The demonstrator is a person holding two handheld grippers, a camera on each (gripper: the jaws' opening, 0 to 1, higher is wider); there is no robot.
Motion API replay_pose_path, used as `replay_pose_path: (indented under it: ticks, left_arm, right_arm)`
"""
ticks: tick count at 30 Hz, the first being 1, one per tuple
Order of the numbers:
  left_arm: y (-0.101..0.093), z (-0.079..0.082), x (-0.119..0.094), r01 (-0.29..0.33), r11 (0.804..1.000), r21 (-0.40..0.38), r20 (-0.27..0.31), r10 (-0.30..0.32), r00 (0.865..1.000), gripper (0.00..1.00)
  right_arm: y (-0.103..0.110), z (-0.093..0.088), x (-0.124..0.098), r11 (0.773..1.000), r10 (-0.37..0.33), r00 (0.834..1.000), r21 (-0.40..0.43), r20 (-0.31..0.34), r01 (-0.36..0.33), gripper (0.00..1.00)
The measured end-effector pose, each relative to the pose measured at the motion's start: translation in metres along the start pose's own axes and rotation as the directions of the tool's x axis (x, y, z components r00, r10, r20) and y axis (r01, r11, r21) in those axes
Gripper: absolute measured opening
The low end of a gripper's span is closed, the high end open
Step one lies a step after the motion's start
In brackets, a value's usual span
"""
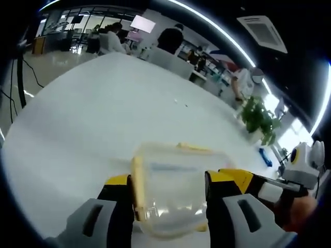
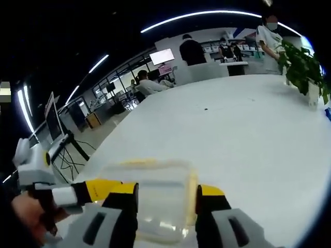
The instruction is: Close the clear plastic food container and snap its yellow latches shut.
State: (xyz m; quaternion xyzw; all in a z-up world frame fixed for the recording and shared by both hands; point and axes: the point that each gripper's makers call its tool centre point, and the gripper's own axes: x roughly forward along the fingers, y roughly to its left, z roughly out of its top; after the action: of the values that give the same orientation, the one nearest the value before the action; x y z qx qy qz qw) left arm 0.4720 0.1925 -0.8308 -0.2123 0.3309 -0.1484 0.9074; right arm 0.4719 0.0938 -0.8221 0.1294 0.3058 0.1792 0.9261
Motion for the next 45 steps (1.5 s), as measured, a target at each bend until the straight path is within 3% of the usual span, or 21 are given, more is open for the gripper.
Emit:
replay_pose_path:
  ticks: [25,40,45]
  left_arm:
    - [0.104,0.053,-0.02,-0.037,0.997,-0.067,-0.017,0.036,0.999,0.55]
    - [0.114,0.059,-0.019,-0.038,0.997,-0.074,-0.03,0.036,0.999,0.58]
    - [0.115,0.059,-0.016,-0.035,0.994,-0.108,-0.046,0.03,0.998,0.59]
  right_arm:
    - [0.092,0.008,0.075,0.993,0.101,0.995,-0.058,-0.024,-0.102,0.42]
    - [0.1,0.008,0.08,0.993,0.107,0.994,-0.056,-0.028,-0.109,0.43]
    - [0.098,0.007,0.082,0.989,0.146,0.987,-0.015,-0.06,-0.147,0.46]
